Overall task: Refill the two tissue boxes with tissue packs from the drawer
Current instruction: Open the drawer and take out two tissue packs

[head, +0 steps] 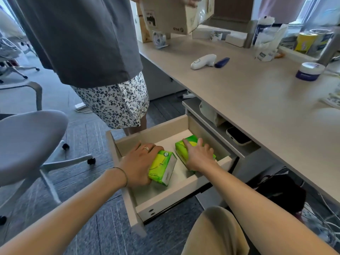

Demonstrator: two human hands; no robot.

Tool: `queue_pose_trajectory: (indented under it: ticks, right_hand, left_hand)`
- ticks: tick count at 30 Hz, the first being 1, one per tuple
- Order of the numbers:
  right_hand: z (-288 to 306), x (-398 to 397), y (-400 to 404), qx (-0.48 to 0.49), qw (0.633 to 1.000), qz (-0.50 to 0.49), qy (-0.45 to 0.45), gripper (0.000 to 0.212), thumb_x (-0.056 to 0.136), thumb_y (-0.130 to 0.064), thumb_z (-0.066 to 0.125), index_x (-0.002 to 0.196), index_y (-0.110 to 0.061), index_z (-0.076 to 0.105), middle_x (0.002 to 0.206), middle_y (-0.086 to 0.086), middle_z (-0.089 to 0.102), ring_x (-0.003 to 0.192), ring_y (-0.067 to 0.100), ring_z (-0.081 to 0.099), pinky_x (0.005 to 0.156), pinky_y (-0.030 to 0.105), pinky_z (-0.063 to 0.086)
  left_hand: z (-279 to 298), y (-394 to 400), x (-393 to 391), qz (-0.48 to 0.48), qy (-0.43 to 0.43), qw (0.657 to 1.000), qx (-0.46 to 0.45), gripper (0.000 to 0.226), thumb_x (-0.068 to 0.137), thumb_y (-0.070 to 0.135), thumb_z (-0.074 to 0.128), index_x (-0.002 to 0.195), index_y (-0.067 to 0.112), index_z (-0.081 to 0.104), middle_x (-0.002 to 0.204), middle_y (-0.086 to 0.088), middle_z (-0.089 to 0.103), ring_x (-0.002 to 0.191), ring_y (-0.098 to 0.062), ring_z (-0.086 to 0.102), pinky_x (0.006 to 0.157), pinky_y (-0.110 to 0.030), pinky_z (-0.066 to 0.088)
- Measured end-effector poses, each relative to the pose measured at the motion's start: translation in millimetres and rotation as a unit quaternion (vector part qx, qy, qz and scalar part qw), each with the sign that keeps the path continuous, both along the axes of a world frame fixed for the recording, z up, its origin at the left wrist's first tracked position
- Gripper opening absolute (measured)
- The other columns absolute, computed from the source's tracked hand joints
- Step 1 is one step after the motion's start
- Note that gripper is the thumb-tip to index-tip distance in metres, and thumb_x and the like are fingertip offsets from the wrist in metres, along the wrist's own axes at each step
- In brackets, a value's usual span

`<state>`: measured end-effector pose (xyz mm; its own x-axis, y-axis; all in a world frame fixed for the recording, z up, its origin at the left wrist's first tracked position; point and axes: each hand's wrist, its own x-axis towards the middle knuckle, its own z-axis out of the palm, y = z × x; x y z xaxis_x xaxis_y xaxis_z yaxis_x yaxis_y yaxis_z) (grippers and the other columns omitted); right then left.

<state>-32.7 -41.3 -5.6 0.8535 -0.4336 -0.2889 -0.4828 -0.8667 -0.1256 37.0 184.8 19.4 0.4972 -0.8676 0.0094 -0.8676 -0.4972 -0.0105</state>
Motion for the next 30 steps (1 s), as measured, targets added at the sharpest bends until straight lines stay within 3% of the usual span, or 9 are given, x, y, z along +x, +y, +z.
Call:
queue_pose_trajectory:
  ticks: [5,12,20,24,30]
  right_hand:
    - [20.0,-2.2,-0.1,0.013,0.995,-0.017,-0.102,0.090,0.076,-0.037,0.071,0.151,-0.043,0.022,0.150,0.015,0.026,0.131,0.042,0.037,0.106,0.053,0.032]
    - [91.7,-11.7,13.9,0.045,0.974,0.051,-0.215,0.093,0.073,-0.046,0.073,0.151,-0.045,0.022,0.149,0.013,0.030,0.130,0.041,0.038,0.107,0.056,0.034]
    - [171.8,-41.0,7.3,0.063,0.959,0.096,-0.259,0.098,0.069,-0.048,0.072,0.151,-0.049,0.020,0.152,0.010,0.028,0.133,0.038,0.037,0.107,0.057,0.037]
    - [206.0,-63.5,-12.3,0.062,0.950,0.105,-0.287,0.098,0.070,-0.040,0.074,0.152,-0.048,0.022,0.153,0.008,0.027,0.135,0.035,0.034,0.112,0.049,0.033]
    - [232.9,-92.6,-61.6,0.042,0.953,0.064,-0.294,0.103,0.062,-0.038,0.072,0.152,-0.048,0.023,0.148,0.007,0.032,0.134,0.035,0.035,0.112,0.049,0.033]
  left_hand:
    - [-0.2,-0.6,-3.1,0.005,0.001,1.000,-0.002,0.095,0.062,0.056,0.066,0.145,0.029,0.030,0.136,0.001,0.048,0.130,-0.019,0.045,0.119,-0.045,0.020]
    - [2.2,-3.3,-7.7,0.010,-0.001,1.000,-0.004,0.094,0.059,0.057,0.062,0.143,0.028,0.033,0.133,0.000,0.051,0.126,-0.021,0.048,0.113,-0.043,0.027]
    - [29.5,-8.8,-1.0,0.038,0.024,0.999,-0.029,0.099,0.055,0.061,0.065,0.143,0.025,0.038,0.127,0.000,0.054,0.117,-0.022,0.053,0.102,-0.037,0.038]
    - [54.4,-19.3,5.4,0.067,0.026,0.996,-0.046,0.104,0.055,0.064,0.068,0.145,0.023,0.033,0.132,-0.001,0.052,0.120,-0.022,0.048,0.108,-0.039,0.035]
    - [104.3,-54.8,10.9,0.056,0.000,0.993,-0.108,0.109,0.052,0.063,0.069,0.146,0.022,0.034,0.130,-0.005,0.055,0.118,-0.027,0.052,0.106,-0.039,0.039]
